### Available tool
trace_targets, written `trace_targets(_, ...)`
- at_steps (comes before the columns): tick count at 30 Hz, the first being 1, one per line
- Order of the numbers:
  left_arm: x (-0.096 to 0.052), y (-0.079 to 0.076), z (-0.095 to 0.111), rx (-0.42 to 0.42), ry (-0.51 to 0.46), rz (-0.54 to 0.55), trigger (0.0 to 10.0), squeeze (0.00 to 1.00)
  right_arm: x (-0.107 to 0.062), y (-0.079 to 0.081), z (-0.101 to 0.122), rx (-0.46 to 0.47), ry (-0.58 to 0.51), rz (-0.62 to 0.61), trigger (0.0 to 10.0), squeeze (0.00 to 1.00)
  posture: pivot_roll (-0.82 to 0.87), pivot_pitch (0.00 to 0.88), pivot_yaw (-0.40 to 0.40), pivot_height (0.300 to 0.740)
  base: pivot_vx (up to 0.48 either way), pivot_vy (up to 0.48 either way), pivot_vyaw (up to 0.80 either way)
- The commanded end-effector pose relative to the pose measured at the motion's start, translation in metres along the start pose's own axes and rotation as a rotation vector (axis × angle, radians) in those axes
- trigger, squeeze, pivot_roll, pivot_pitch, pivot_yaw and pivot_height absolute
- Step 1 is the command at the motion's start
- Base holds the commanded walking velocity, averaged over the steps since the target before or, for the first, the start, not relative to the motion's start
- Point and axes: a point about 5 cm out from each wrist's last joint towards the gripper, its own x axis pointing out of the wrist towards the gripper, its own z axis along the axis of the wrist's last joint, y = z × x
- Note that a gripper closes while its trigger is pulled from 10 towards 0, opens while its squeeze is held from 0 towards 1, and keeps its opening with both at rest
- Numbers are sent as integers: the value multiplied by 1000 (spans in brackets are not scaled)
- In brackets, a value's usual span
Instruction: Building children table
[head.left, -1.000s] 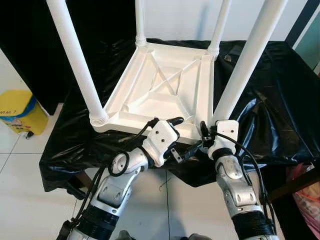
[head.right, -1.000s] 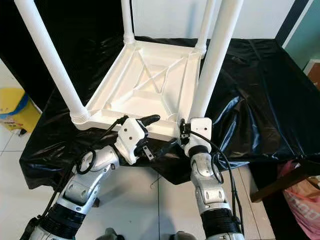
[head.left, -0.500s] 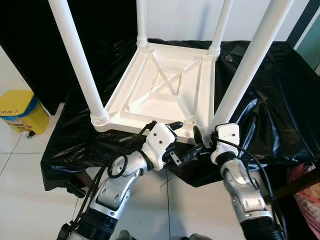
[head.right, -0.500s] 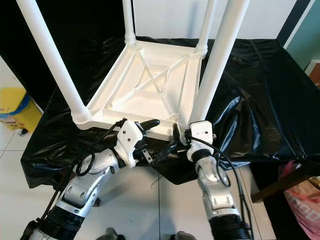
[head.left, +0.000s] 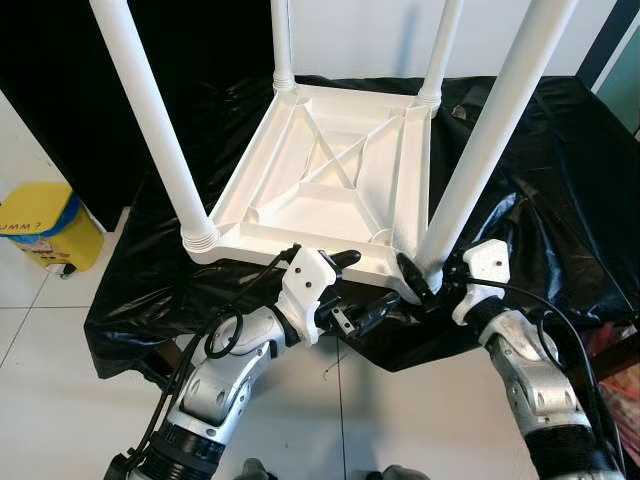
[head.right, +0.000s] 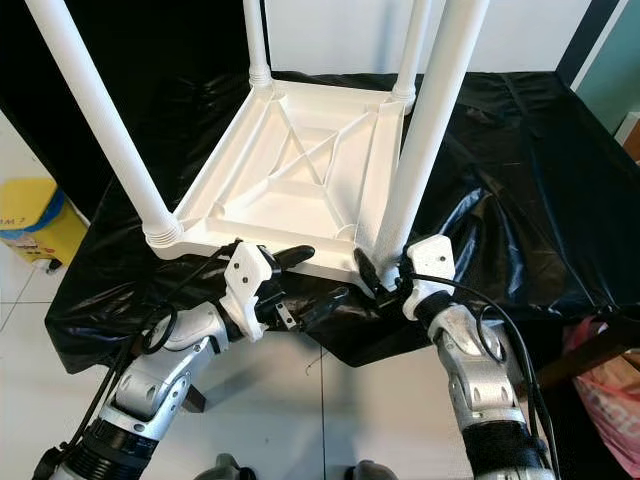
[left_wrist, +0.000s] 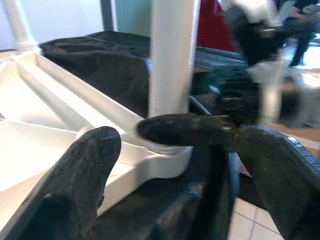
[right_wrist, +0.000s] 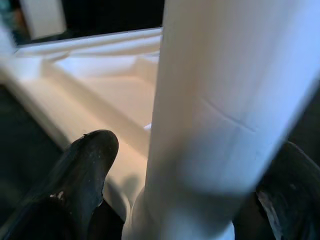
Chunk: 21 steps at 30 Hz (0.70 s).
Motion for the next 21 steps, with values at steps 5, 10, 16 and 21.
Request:
trace_targets(5, 0, -7, 1, -16, 6, -57, 10000, 0, 12, -2, -2, -12, 17, 145, 10000, 0, 6, 97, -7, 740, 0, 0, 0)
trace_targets(10, -1, -7, 2, -19, 5, -50, 10000, 0, 17, -3, -2, -16, 31, 189, 10000, 0, 19, 99, -13, 740, 0, 0, 0)
trace_targets(16, -3, -7, 2, -14, 10, -39, 10000, 0, 21, -5, -5, -26, 50, 224, 4667, 0, 30, 92, -20, 740, 0, 0, 0)
trace_targets(21, -3, -7, 2, -11, 11, -25, 10000, 0, 20, -8, -8, -35, 58, 237, 0, 0, 32, 88, -23, 740, 0, 0, 0)
